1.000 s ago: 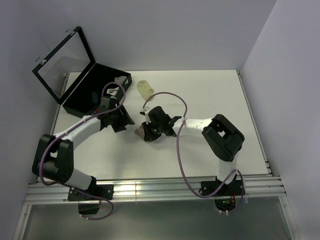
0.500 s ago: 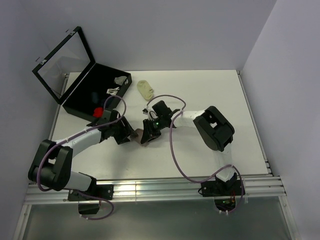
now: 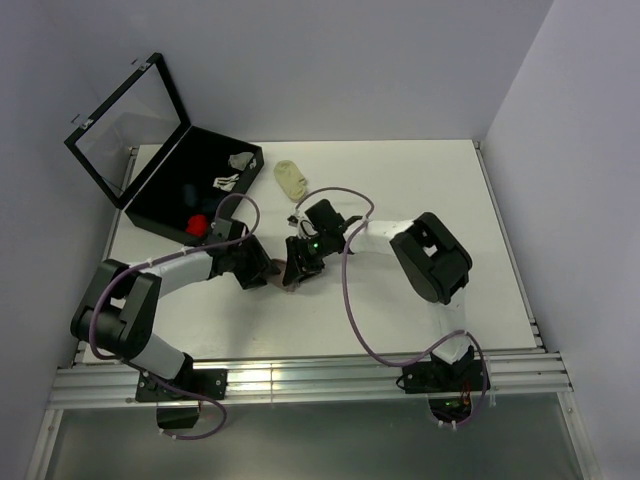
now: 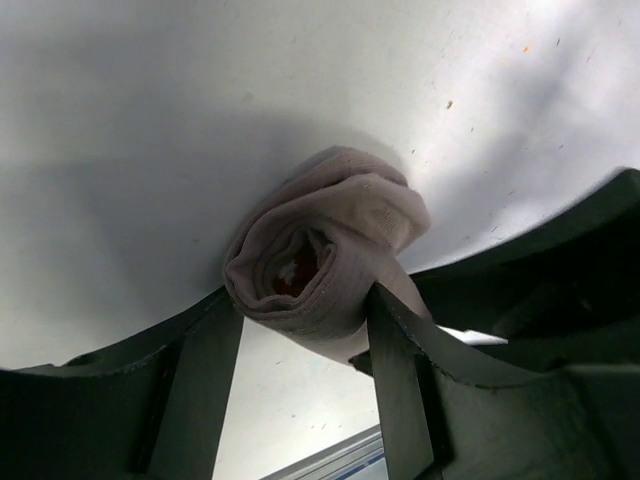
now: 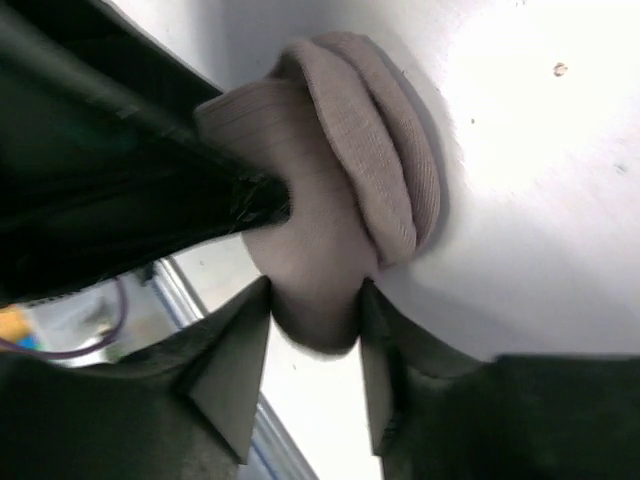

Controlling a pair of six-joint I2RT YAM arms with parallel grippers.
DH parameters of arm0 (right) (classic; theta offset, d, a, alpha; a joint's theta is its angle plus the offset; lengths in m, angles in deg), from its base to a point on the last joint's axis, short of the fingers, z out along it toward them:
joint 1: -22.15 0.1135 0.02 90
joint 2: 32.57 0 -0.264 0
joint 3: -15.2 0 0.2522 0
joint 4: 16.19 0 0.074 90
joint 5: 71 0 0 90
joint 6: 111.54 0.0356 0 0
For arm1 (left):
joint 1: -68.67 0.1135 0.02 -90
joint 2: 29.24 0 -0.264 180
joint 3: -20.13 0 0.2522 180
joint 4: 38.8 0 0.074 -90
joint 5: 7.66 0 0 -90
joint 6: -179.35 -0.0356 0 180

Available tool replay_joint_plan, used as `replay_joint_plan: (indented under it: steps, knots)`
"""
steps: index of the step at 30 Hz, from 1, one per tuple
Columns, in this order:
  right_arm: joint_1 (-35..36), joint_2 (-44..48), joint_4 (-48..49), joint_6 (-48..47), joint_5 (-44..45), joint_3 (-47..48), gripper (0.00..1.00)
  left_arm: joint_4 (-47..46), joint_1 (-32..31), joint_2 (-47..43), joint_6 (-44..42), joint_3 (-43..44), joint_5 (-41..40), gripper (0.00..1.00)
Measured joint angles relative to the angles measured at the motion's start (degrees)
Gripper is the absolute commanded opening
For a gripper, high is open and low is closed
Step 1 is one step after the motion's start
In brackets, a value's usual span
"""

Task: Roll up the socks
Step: Roll the sock at the center of the board.

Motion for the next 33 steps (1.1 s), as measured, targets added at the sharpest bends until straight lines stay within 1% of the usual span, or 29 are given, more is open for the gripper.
replay_joint_plan:
  steps: [4,6,10,13,18,21,26,30,33]
  knots:
    - [0.6,5.2,-1.7,-3.4,6.4,-0.7,0.6,0.5,0.0,1.5,0.0,1.6,0.2,0.58]
    - [1.0,9.0,-1.7,-5.2,10.4,-1.6,0.63,1.0,0.0,1.9,-0.2,2.1,0.2,0.58]
    - [3.6,15.8,-1.8,-9.7,19.6,-2.6,0.65,2.0,0.0,2.6,-0.4,3.1,0.2,0.58]
    - [8.1,18.7,-1.2,-13.8,27.1,-2.6,0.65,2.7,0.0,3.2,-0.5,3.9,0.2,0.58]
    - [16.9,18.8,-0.2,-19.1,38.6,-3.7,0.65,4.2,0.0,4.4,-1.5,5.6,0.3,0.58]
    - [20.6,17.6,0.5,-21.4,43.8,-4.0,0.65,5.0,0.0,4.9,-2.0,6.4,0.3,0.58]
    - [22.5,14.0,3.1,-24.7,50.8,-4.3,0.64,6.4,0.0,5.9,-3.0,7.8,0.6,0.58]
    - [22.9,11.4,4.2,-27.1,54.1,-4.3,0.62,7.2,0.0,6.6,-3.6,8.7,0.7,0.58]
    - [23.1,9.4,4.9,-28.2,55.5,-4.3,0.59,7.7,0.0,7.0,-4.0,9.2,0.9,0.58]
